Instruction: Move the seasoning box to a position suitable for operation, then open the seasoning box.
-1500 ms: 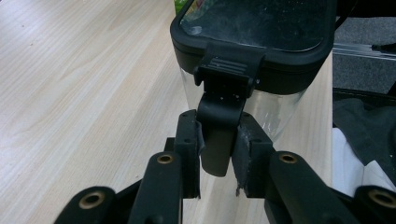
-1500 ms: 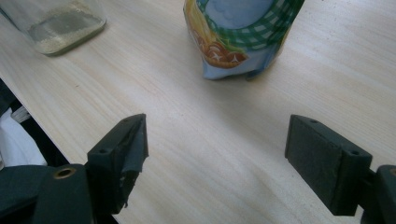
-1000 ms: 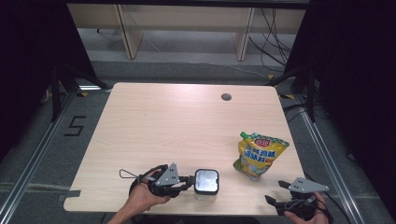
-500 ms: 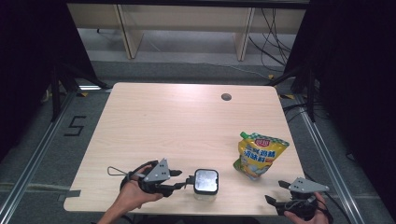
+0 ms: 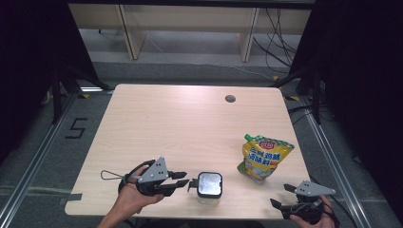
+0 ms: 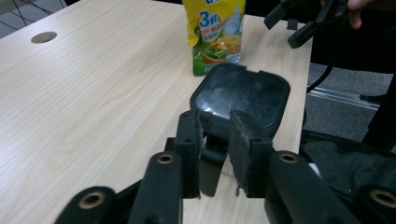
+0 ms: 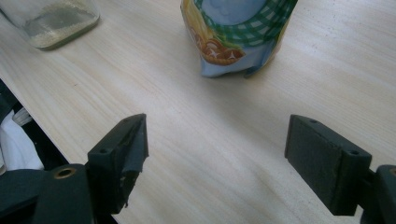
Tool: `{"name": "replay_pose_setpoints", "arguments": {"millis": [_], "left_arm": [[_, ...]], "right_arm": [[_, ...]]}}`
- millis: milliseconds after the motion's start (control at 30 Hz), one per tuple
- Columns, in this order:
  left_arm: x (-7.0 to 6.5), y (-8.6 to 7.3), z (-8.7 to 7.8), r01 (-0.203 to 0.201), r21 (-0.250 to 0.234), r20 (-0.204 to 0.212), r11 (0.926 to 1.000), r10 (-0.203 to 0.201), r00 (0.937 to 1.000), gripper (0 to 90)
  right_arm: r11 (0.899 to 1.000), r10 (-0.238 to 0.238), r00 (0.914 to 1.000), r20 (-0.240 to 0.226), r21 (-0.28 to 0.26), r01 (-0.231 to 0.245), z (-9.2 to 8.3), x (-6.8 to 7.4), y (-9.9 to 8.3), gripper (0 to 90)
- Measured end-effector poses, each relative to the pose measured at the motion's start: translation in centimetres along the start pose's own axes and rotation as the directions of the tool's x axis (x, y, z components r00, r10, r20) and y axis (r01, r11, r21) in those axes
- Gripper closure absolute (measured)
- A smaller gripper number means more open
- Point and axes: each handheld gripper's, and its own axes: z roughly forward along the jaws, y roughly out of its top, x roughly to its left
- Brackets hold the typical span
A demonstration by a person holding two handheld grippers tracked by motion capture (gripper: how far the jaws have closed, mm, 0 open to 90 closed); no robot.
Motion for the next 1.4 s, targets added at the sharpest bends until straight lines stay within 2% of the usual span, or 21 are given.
{"name": "replay_pose_setpoints", "arguments": {"millis": [133, 167, 200, 300, 367, 400, 433, 600, 633, 667, 733, 800, 900, 933, 967, 1100, 1167, 1200, 1300, 1333, 1400], "left_arm": [[-0.4, 0.2, 0.9, -0.019, 0.009, -0.003, 0.9998, 0.019, 0.9998, 81.6], [-0.5, 0.2, 1.2, -0.015, 0.012, -0.003, 0.9998, 0.015, 0.9999, 82.3], [-0.5, 0.2, 1.4, -0.015, 0.015, 0.0, 0.9998, 0.015, 0.9999, 83.1], [-0.4, -0.1, 2.0, -0.016, 0.041, -0.003, 0.999, 0.016, 0.9999, 83.9], [-0.4, -0.4, 2.3, 0.004, 0.04, -0.002, 0.9992, -0.004, 1.0, 84.1], [-0.3, -0.5, 2.3, -0.012, 0.05, -0.003, 0.9987, 0.012, 0.9999, 84.1], [-0.4, -0.6, 2.4, 0.005, 0.035, -0.009, 0.9994, -0.005, 0.9999, 84.4], [-0.4, -0.3, 2.3, -0.007, 0.035, -0.007, 0.9994, 0.007, 0.9999, 84.5], [-0.4, -0.3, 2.4, 0.0, 0.03, 0.001, 0.9996, 0.0, 1.0, 84.6], [-0.5, -0.2, 2.4, -0.003, 0.034, -0.005, 0.9994, 0.004, 1.0, 84.8], [-0.5, -0.1, 2.5, 0.001, 0.025, -0.007, 0.9997, 0.0, 1.0, 84.9], [-0.4, -0.1, 2.5, -0.026, 0.04, -0.003, 0.9989, 0.026, 0.9997, 85.5], [-0.6, -0.3, 2.6, -0.002, 0.03, -0.007, 0.9995, 0.002, 1.0, 86.1], [-0.5, -0.3, 2.6, 0.005, 0.027, 0.002, 0.9996, -0.005, 1.0, 86.3], [-0.5, -0.3, 2.6, 0.007, 0.026, -0.006, 0.9996, -0.007, 1.0, 86.4], [-0.4, -0.3, 2.6, 0.001, 0.026, -0.007, 0.9997, -0.001, 1.0, 88.4], [-0.4, -0.3, 2.6, 0.001, 0.028, -0.008, 0.9996, -0.001, 1.0, 88.7], [-0.5, -0.3, 2.6, 0.006, 0.025, -0.009, 0.9997, -0.005, 0.9999, 88.8], [-0.5, -0.4, 2.6, 0.018, 0.023, -0.008, 0.9996, -0.018, 0.9998, 89.0], [-0.3, -0.4, 2.5, 0.006, 0.031, -0.008, 0.9995, -0.006, 1.0, 89.0], [-0.4, -0.5, 2.5, 0.034, 0.025, -0.009, 0.9991, -0.033, 0.9994, 89.0]], "right_arm": [[1.0, -0.012, 0.9998, 0.015, 0.0, 0.012, 0.0, 0.0, 0.0, 22.4], [0.999, -0.036, 0.9991, 0.02, -0.003, 0.036, 0.0, -0.2, 0.1, 22.4], [0.999, -0.038, 0.9991, 0.019, -0.003, 0.038, 0.0, -0.2, 0.1, 22.4], [1.0, -0.004, 1.0, 0.007, -0.002, 0.004, 0.0, 0.0, 0.0, 22.4], [0.999, -0.035, 0.9992, 0.017, -0.006, 0.036, 0.0, -0.1, 0.1, 22.4], [0.999, -0.048, 0.9987, 0.018, -0.009, 0.049, 0.0, -0.2, 0.1, 22.4], [0.999, -0.045, 0.9989, 0.016, -0.008, 0.045, 0.0, -0.2, 0.1, 22.4], [0.999, -0.053, 0.9985, 0.011, -0.003, 0.054, 0.0, -0.2, 0.1, 22.4], [1.0, -0.023, 0.9996, 0.017, -0.002, 0.023, 0.0, 0.0, 0.0, 22.5], [0.999, -0.04, 0.999, 0.019, -0.007, 0.041, 0.0, -0.2, 0.0, 22.5], [1.0, -0.027, 0.9995, 0.017, -0.003, 0.028, -0.1, -0.1, 0.0, 22.7], [0.999, -0.037, 0.999, 0.025, -0.005, 0.037, -0.1, -0.2, 0.0, 22.6], [1.0, -0.005, 0.9999, 0.013, 0.002, 0.005, -0.1, 0.2, 0.0, 22.6], [1.0, -0.031, 0.9995, 0.005, 0.0, 0.031, 0.0, 0.0, 0.0, 22.6], [0.999, -0.036, 0.9991, 0.02, 0.001, 0.036, -0.1, 0.0, 0.0, 22.7], [0.999, -0.037, 0.9993, 0.007, -0.004, 0.037, 0.0, 0.0, 0.0, 22.7], [0.999, -0.045, 0.9988, 0.021, 0.0, 0.045, -0.1, 0.0, 0.0, 22.6], [1.0, -0.013, 0.9997, 0.02, 0.006, 0.013, -0.1, 0.2, 0.0, 22.7], [0.999, -0.033, 0.9993, 0.019, -0.001, 0.033, -0.1, 0.2, 0.1, 22.7], [0.999, -0.035, 0.9993, 0.013, -0.002, 0.035, -0.1, 0.1, 0.1, 22.8], [1.0, -0.022, 0.9996, 0.02, -0.003, 0.022, -0.2, 0.4, 0.1, 22.9]]}}
